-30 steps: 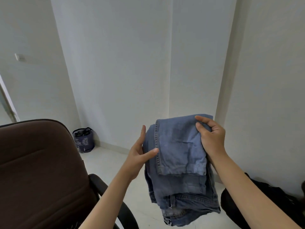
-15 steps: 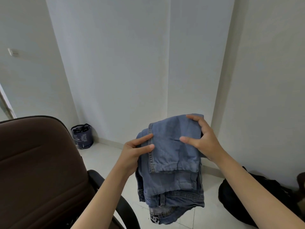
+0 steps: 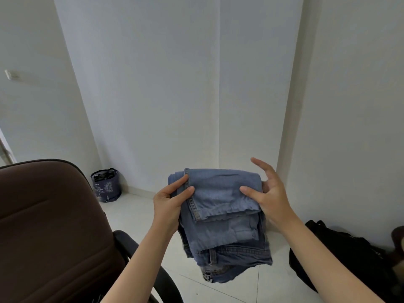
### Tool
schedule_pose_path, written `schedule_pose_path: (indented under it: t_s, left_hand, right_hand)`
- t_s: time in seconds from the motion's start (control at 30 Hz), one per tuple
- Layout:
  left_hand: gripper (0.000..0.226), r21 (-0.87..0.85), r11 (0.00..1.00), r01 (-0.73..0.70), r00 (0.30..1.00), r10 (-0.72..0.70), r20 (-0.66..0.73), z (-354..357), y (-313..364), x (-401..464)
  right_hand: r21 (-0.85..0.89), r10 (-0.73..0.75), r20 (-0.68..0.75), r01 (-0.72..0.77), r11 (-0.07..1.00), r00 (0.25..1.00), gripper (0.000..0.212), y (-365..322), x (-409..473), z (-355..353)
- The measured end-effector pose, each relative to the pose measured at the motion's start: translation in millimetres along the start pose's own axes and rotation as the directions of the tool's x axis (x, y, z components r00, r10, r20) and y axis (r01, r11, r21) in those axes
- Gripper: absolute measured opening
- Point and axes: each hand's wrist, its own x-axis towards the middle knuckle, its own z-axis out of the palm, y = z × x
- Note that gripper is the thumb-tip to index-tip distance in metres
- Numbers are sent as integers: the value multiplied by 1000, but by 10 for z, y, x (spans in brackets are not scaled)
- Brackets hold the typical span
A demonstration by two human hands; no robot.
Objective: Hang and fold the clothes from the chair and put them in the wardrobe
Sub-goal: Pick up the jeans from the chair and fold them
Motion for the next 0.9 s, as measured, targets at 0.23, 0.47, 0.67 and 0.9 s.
schedule_pose_path:
  t_s: [0.23,0.47,0.67,0.9]
  left_hand:
    - [33,84,989,-118,993,119,-11,-13,184,65]
    - [56,147,988,-44,945,-6,327,-226,193,-11]
    - [57,165,983,-83,952,29,306,-244,267,-33]
    - [57,85,992,-92,963,67,263,-275,473,-24]
  right_hand:
    - [-120,-187,-111,173,977,976,42,-138,25,94]
    - [13,-82,-155,85,996,984,35,-37,-20,174]
    - [-88,-55,44,59,994,998,48,-61,-108,139]
    - [-409,-241,-159,158,899,958,49,-244,-298,216]
